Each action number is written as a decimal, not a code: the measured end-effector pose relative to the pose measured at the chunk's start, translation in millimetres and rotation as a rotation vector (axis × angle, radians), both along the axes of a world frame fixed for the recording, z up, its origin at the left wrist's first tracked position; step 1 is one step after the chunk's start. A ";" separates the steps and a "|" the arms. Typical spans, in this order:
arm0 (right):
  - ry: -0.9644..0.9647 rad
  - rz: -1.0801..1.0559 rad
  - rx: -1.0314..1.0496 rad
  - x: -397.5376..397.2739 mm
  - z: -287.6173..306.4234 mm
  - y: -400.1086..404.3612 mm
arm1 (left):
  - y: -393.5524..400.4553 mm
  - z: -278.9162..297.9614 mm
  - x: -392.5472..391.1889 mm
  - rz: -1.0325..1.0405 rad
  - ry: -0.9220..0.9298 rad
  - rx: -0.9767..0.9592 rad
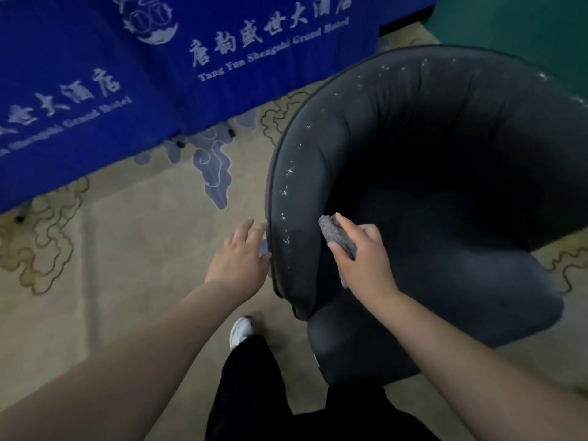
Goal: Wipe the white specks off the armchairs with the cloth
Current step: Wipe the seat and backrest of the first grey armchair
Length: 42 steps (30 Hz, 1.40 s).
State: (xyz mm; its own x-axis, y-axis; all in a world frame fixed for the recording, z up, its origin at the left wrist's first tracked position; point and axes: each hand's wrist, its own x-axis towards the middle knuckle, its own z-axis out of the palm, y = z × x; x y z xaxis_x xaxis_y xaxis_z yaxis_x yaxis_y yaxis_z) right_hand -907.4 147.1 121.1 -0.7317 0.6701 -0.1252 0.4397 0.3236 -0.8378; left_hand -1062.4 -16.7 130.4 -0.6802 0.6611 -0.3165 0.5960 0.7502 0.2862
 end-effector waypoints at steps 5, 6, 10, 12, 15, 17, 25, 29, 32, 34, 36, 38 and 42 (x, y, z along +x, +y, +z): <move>-0.031 -0.218 -0.027 -21.3 -13.1 -42.6 | 9.8 -10.2 -39.6 -0.159 -0.114 0.060; -0.031 -0.277 -0.023 -24.1 -16.1 -51.7 | 11.2 -13.2 -45.2 -0.197 -0.139 0.066; -0.073 -0.489 -0.001 -30.8 -22.1 -83.9 | 15.5 -22.3 -65.9 -0.295 -0.207 0.096; -0.074 -0.592 0.018 -31.8 -21.9 -98.6 | 16.5 -24.1 -71.0 -0.334 -0.200 0.101; -0.056 -0.671 0.012 -34.5 -22.1 -120.6 | 17.4 -25.0 -73.7 -0.360 -0.202 0.103; -0.033 -0.672 0.016 -37.8 -25.6 -136.3 | 16.4 -27.0 -73.6 -0.338 -0.230 0.121; -0.012 -0.542 0.170 -44.4 -51.9 -156.5 | 12.8 -33.8 -74.4 -0.287 -0.206 0.162; -0.001 -0.568 0.114 -48.1 -57.1 -131.4 | 12.6 -36.3 -73.7 -0.276 -0.213 0.177; 0.030 -0.628 0.118 -43.1 -57.4 -124.3 | 13.0 -36.0 -73.1 -0.260 -0.226 0.190; 0.081 -0.555 0.219 -38.9 -54.5 -134.4 | 13.0 -35.5 -72.6 -0.258 -0.223 0.184; 0.091 -0.471 0.268 -38.9 -56.2 -144.5 | 13.2 -35.9 -72.3 -0.249 -0.235 0.183; 0.086 -0.513 0.214 -47.1 -58.7 -140.2 | 13.5 -35.5 -72.5 -0.236 -0.254 0.188; 0.098 -0.664 0.061 -60.3 -57.2 -121.2 | 14.6 -32.0 -75.3 -0.160 -0.345 0.226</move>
State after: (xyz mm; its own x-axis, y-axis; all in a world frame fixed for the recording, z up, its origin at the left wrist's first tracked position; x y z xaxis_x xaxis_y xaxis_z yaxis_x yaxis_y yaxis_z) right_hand -967.6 25.8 63.8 -0.1681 0.9854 -0.0270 0.4842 0.0587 -0.8730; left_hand -1137.7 -2.1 98.5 -0.4433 0.8283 -0.3426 0.5407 0.5519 0.6349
